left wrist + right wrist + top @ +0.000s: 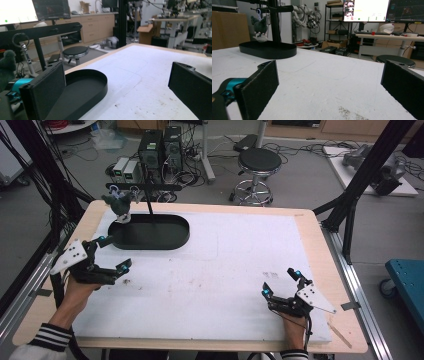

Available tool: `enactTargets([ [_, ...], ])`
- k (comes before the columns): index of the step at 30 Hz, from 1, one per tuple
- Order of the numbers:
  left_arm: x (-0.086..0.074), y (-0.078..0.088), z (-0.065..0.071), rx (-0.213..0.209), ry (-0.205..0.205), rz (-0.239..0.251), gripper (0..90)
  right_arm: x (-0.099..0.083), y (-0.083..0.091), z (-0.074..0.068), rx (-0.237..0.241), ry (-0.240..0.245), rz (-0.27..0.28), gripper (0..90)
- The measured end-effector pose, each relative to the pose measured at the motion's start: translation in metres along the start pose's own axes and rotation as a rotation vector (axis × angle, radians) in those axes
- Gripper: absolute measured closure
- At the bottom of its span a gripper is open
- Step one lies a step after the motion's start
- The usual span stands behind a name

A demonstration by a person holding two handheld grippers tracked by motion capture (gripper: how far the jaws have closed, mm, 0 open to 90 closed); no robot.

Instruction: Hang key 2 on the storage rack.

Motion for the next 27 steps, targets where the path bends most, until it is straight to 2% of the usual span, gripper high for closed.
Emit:
enactTargets([
  [4,-0.019,0.005,0.012,-0.003,-0.001,-0.001,1.7,0.000,0.000,0.000,0.000,-0.002,0.001,0.6],
  [6,-0.029,0.006,0.017,0.003,0.005,0.018,1.7,0.000,0.000,0.000,0.000,0.000,0.000,0.6],
  [11,-0.048,0.008,0.023,0.014,0.026,0.045,1.7,0.000,0.000,0.000,-0.001,0.001,0.000,0.6],
  [13,-0.055,0.008,0.023,0.020,0.024,0.026,1.7,0.000,0.000,0.000,-0.001,0.002,0.000,0.6],
  [15,-0.060,0.008,0.022,0.021,0.036,0.023,1.7,0.000,0.000,0.000,-0.002,0.004,0.000,0.6],
  [16,-0.064,0.008,0.021,0.020,0.045,0.006,1.7,0.000,0.000,0.000,-0.001,0.001,0.000,0.6],
  [18,-0.069,0.007,0.021,0.022,0.066,-0.016,1.7,0.000,0.000,0.000,-0.002,0.000,0.000,0.7],
  [20,-0.074,0.006,0.021,0.025,0.069,-0.017,1.7,0.000,0.000,0.000,0.000,0.002,0.000,0.6],
  [23,-0.073,0.008,0.019,0.035,0.078,0.001,1.7,0.000,0.000,0.000,-0.001,0.002,-0.003,0.7],
  [27,-0.073,0.008,0.021,0.037,0.056,0.002,1.7,0.000,0.000,-0.001,-0.002,0.017,-0.001,0.6],
])
Point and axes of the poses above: each handheld gripper's, and its own axes: y roughly backward along the jaws, x roughly out of its top, z roughly to its right, the point moved 9 cm from there along -y, roughly forward along the jaws, and after that the axes turned 3 degrees about -x, right-handed, at the moved point
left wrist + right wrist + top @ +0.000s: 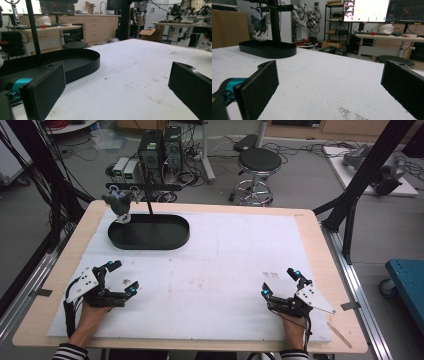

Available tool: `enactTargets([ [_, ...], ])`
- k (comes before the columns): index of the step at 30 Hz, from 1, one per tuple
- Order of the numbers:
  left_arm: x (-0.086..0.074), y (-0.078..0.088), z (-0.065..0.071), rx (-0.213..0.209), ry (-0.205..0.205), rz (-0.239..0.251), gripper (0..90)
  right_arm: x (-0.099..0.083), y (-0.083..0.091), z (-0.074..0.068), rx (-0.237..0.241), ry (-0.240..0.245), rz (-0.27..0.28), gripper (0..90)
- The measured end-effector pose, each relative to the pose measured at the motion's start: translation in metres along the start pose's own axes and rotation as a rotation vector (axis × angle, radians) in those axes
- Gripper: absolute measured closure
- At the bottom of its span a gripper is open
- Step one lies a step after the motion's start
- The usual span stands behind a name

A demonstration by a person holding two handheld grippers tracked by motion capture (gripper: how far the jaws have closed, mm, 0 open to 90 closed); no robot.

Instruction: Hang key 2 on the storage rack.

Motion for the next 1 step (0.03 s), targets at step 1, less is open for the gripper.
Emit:
enactTargets([
  [1,0.0001,0.0002,0.0000,-0.002,0.005,0.003,1.7,0.0001,0.0000,-0.0004,0.001,0.005,0.001,0.6],
])
Point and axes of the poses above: each handheld gripper's, and its own axes: y roughly backward along the jaws, x roughly out of its top, z roughly to its right, the point moved 9 cm from there along -y, roughly forward along the jaws, and after that the axes turned 3 degrees about -x, right-handed, at the moved point
